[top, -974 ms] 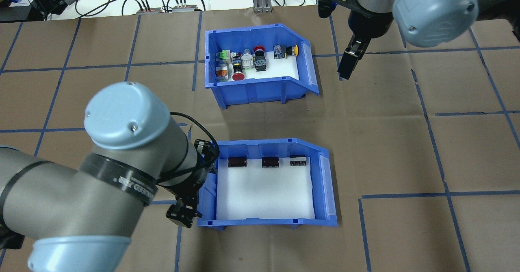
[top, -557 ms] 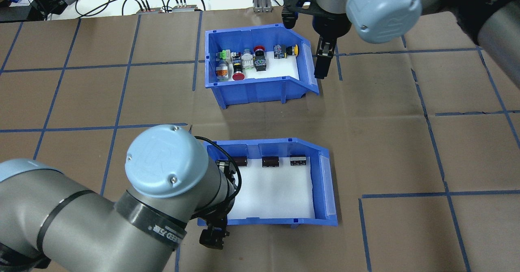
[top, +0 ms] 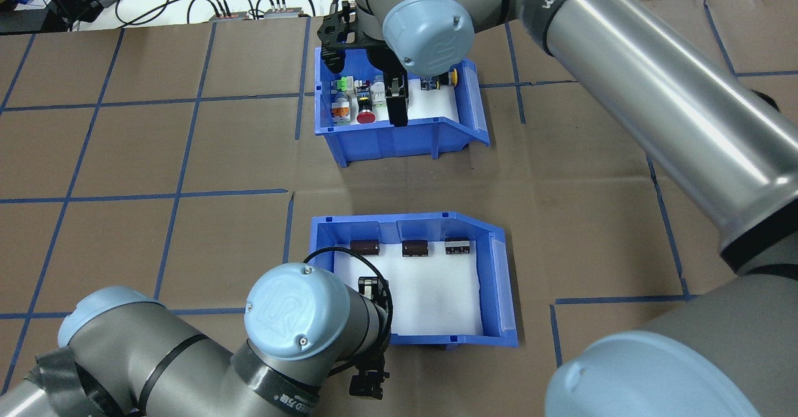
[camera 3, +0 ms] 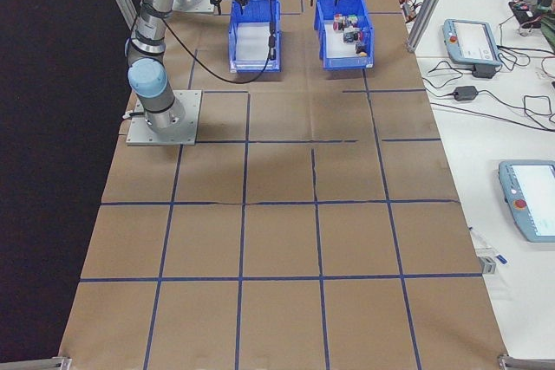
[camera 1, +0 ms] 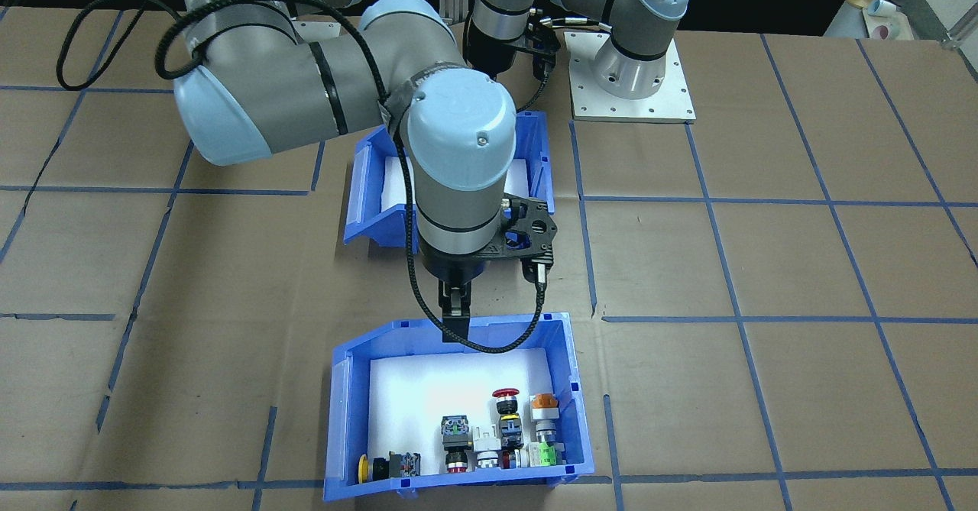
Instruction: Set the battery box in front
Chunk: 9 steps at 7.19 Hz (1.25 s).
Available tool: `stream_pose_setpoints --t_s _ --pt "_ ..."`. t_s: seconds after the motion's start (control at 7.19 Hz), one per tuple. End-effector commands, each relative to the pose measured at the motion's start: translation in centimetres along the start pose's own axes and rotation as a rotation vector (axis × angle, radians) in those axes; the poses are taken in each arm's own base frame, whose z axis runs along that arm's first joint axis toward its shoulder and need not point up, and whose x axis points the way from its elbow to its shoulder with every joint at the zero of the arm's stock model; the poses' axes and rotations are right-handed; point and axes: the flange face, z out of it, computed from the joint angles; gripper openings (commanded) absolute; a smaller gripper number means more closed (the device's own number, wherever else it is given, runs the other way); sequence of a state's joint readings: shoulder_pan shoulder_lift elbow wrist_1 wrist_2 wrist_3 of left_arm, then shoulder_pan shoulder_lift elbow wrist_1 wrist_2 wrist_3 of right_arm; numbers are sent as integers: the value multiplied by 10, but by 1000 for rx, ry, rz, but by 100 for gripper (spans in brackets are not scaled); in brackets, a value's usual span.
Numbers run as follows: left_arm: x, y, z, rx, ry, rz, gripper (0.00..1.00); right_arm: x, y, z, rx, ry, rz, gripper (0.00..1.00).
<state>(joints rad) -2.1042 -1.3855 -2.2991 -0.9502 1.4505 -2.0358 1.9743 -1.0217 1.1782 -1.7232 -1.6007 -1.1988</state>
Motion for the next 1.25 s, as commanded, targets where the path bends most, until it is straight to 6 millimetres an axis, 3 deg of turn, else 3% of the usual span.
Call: stream_pose_setpoints --t_s 0.0,0.14,0.28,0.56,0.7,0.83,0.97,1.11 --pt "4 -1 18 27 -35 0 99 5 -23 34 1 0 -33 100" --pt "6 -1 28 40 -58 -6 98 3 -35 51 -11 -11 -36 100" --pt "7 -1 31 41 -67 -10 86 -5 -48 69 -37 -14 -63 100" --pt "8 -2 40 52 -87 -14 76 0 -37 97 -26 41 -77 100" --pt "11 -1 46 53 -97 -17 76 -3 -35 106 -13 78 -77 96" --pt "14 0 48 46 -89 -16 75 -7 -29 108 -20 77 -60 72" --pt "13 1 46 39 -87 -14 59 -4 -29 101 -23 93 -62 49" --pt "18 4 41 14 -44 -7 21 -5 -31 97 -18 97 -72 29"
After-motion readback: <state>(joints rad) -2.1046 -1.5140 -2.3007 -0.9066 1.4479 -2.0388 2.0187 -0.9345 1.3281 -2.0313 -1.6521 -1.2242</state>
